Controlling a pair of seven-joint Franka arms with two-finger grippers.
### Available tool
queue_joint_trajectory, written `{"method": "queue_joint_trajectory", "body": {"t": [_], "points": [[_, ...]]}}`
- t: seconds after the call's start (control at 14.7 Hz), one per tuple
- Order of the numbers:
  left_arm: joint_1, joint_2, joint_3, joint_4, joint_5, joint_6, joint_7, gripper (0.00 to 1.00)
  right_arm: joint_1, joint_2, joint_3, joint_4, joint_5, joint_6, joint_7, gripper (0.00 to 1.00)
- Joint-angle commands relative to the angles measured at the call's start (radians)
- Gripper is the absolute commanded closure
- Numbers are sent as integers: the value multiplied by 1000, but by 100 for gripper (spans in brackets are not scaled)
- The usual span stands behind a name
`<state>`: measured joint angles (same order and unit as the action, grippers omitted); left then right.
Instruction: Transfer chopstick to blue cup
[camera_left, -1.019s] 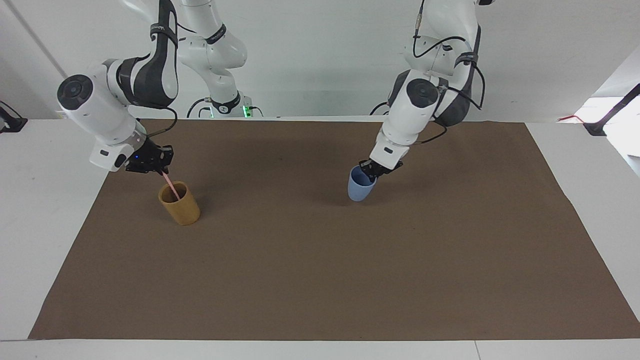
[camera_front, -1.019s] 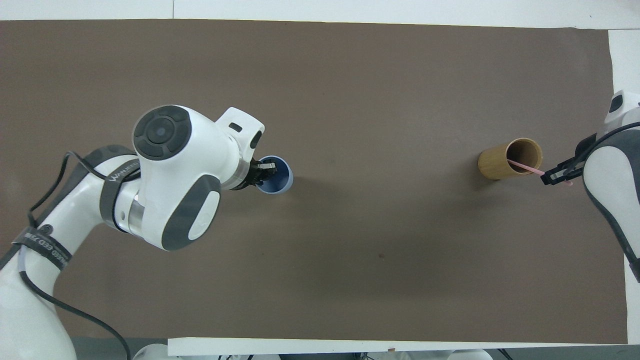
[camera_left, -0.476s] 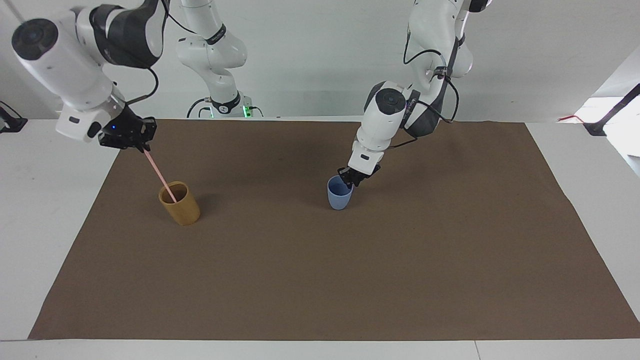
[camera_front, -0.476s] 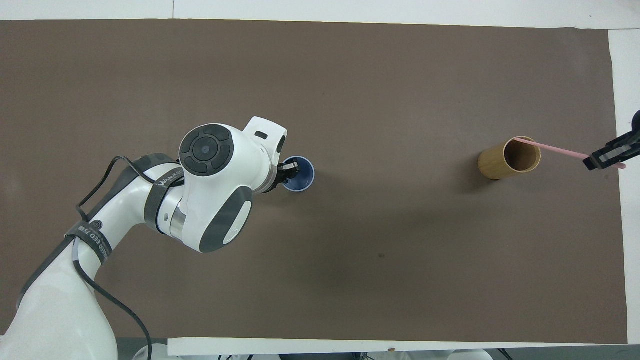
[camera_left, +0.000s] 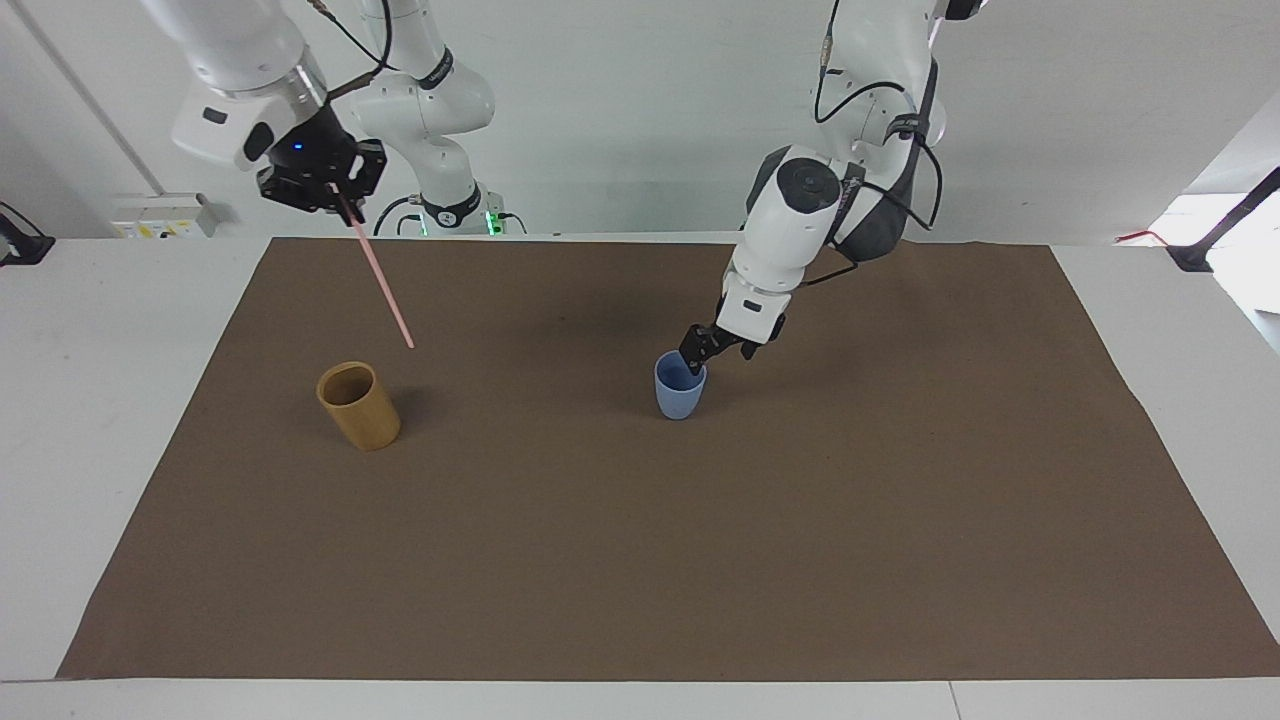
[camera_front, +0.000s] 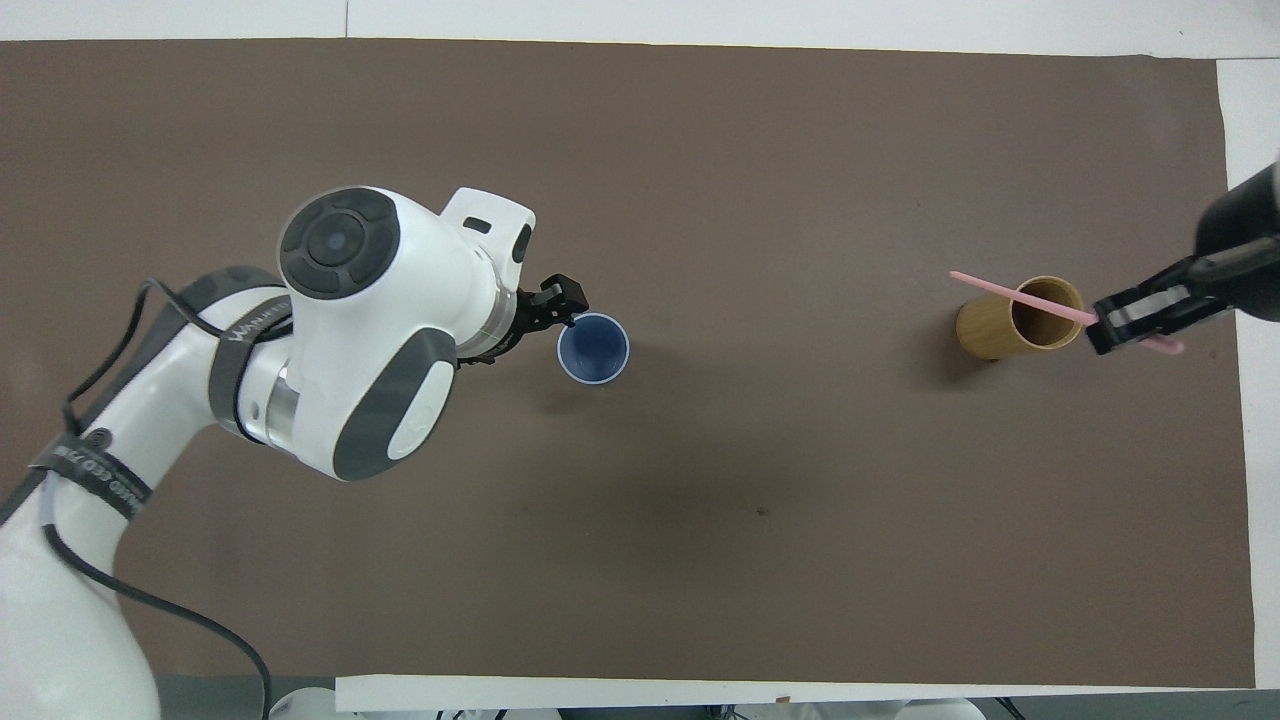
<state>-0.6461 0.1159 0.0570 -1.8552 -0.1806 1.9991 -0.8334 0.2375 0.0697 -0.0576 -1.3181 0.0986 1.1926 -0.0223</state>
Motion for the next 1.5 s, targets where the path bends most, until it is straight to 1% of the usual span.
{"method": "queue_joint_trajectory", "body": {"t": [0.0, 0.14, 0.27, 0.41, 0.54, 0.68, 0.82, 1.02, 1.09, 1.16, 1.22, 1.29, 1.36, 1.43], "points": [[125, -67, 6, 16, 32, -135, 121, 0, 90, 25, 1, -4, 87, 50, 261, 100], [270, -122, 6, 21, 105, -225, 374, 0, 188, 36, 2, -39, 142, 158, 465, 100], [386, -171, 9, 28, 192, -279, 595, 0, 288, 73, 2, -64, 177, 263, 637, 100], [524, -183, 9, 53, 204, -318, 719, 0, 360, 114, 2, -81, 220, 381, 778, 100], [597, -183, 9, 76, 204, -341, 795, 0, 399, 122, 4, -136, 228, 462, 827, 100], [603, -182, 9, 119, 204, -376, 801, 0, 425, 114, 4, -217, 230, 504, 831, 100], [597, -177, 6, 159, 204, -388, 798, 0, 430, 110, 4, -265, 230, 530, 828, 100], [591, -171, 4, 162, 208, -352, 812, 0, 431, 108, 4, -297, 231, 552, 828, 100], [591, -170, 4, 166, 210, -350, 841, 0, 430, 107, 5, -299, 231, 549, 828, 100], [591, -167, 4, 168, 210, -346, 914, 0, 430, 107, 4, -302, 231, 555, 825, 100], [592, -165, 6, 174, 208, -345, 942, 0, 428, 107, 4, -305, 231, 559, 820, 97], [592, -168, 4, 169, 208, -347, 942, 0, 428, 107, 4, -306, 230, 576, 814, 76], [592, -170, 4, 165, 207, -347, 941, 0, 424, 107, 4, -308, 228, 582, 799, 41], [600, -170, 4, 166, 207, -341, 941, 0, 421, 107, 2, -300, 224, 584, 768, 0]]}}
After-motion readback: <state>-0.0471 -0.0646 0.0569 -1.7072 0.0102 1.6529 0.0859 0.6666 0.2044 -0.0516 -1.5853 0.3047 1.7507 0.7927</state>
